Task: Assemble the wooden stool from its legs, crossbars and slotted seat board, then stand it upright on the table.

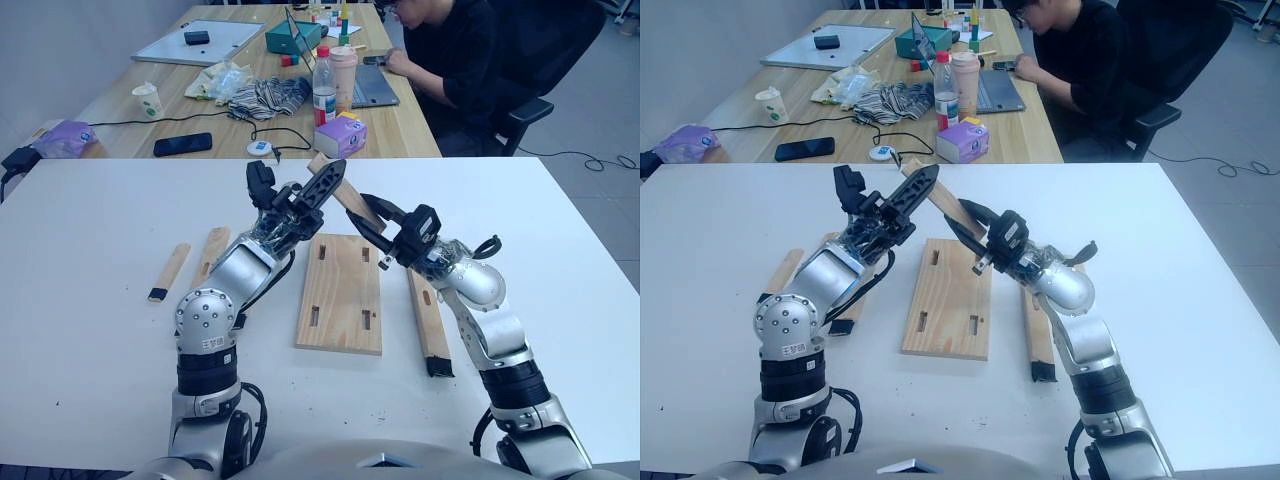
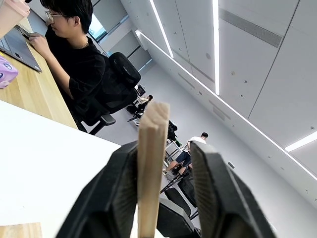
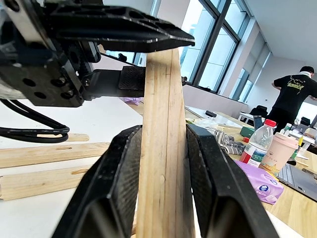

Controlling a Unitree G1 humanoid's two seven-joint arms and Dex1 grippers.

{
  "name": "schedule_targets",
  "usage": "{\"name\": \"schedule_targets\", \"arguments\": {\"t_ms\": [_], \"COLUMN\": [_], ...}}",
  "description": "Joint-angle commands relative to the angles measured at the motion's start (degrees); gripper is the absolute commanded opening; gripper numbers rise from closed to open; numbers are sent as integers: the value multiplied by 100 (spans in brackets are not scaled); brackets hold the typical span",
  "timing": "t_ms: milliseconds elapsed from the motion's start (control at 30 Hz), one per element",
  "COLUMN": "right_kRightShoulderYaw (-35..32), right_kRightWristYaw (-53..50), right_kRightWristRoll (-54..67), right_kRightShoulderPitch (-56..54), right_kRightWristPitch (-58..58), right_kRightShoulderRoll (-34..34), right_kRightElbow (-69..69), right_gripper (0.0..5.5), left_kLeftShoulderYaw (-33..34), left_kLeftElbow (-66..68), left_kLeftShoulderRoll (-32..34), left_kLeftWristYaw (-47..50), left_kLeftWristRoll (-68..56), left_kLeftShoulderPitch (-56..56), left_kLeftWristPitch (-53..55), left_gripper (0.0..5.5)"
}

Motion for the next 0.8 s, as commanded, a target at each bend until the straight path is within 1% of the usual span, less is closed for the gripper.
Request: {"name": "schedule_targets", "arguments": {"t_ms": [33,67,133,333,367,433,467,533,667,800], "right_kRightShoulderYaw": [-3,-3,-4,-1,0,-10,-9,-28,-411,-592], "right_kRightWristYaw": [-13,-16,-12,-31,-17,-48,65,358,269,139], "right_kRightWristRoll": [-5,0,15,126,156,50,58,108,58,-42], "right_kRightShoulderPitch": [50,52,42,64,78,77,76,74,212,288], "right_kRightWristPitch": [46,45,44,181,222,238,286,355,285,216], "right_kRightShoulderRoll": [55,62,68,110,103,44,-49,-272,-455,-429], "right_kRightElbow": [-83,-90,-96,-149,-156,-51,30,239,403,526], "right_gripper": [129,129,129,129,167,204,219,224,224,224], "left_kLeftShoulderYaw": [0,-2,-16,-44,-55,-32,32,241,585,694], "left_kLeftElbow": [-32,-42,-51,-26,-6,58,121,295,482,504], "left_kLeftShoulderRoll": [22,23,25,67,85,175,283,643,1411,1926], "left_kLeftWristYaw": [-58,-71,-104,-130,-130,-98,-52,-25,-354,-684], "left_kLeftWristRoll": [72,76,106,249,341,706,970,1591,2468,3429], "left_kLeftShoulderPitch": [-12,-9,-12,-8,-5,23,51,200,605,1075], "left_kLeftWristPitch": [-48,-51,-67,-78,-105,-261,-360,-605,-929,-1553], "left_gripper": [88,69,49,41,41,37,37,37,37,37]}}
